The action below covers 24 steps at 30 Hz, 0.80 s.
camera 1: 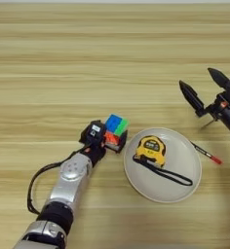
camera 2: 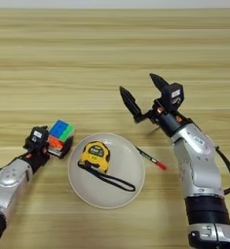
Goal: Move the objects on the table
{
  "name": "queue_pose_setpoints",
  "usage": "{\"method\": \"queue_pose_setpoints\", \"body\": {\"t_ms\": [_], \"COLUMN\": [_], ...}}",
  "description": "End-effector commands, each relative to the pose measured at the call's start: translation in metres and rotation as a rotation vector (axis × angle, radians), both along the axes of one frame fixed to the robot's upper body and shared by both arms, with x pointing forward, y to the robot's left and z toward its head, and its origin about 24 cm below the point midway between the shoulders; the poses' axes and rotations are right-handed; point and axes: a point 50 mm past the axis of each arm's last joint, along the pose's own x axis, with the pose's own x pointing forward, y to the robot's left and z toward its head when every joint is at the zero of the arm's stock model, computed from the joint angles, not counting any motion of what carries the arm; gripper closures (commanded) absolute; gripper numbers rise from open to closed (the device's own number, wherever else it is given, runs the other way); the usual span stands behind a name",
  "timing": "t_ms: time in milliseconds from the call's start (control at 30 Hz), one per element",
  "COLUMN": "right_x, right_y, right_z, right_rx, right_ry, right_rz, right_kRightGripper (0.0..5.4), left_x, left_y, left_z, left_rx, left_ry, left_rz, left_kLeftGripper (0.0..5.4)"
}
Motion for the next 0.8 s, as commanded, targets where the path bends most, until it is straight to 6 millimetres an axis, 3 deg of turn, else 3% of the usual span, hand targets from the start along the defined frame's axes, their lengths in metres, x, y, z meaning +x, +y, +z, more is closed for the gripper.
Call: {"method": "queue_pose_setpoints", "body": {"t_ms": [33, 533, 800], "right_x": [0.0013, 0.0062, 0.0058], "right_y": [0.0008, -0.0001, -0.0007], "right_z": [0.0029, 0.0031, 0.0027], "right_rx": [0.011, 0.014, 0.016], "right_ry": [-0.014, -0.018, -0.019], "right_rz": [-0.002, -0.007, -0.012], "right_kRightGripper": [0.0, 0.0, 0.0], "left_x": [0.0037, 0.0079, 0.0067], "left_y": [0.0, 0.0004, 0.0015], "left_z": [-0.0006, 0.001, 0.0013], "left_rx": [0.031, 0.047, 0.046], "left_ry": [0.012, -0.003, -0.01], "left_rz": [-0.009, -0.012, -0.006], "left_kLeftGripper": [0.69, 2.05, 2.14]}}
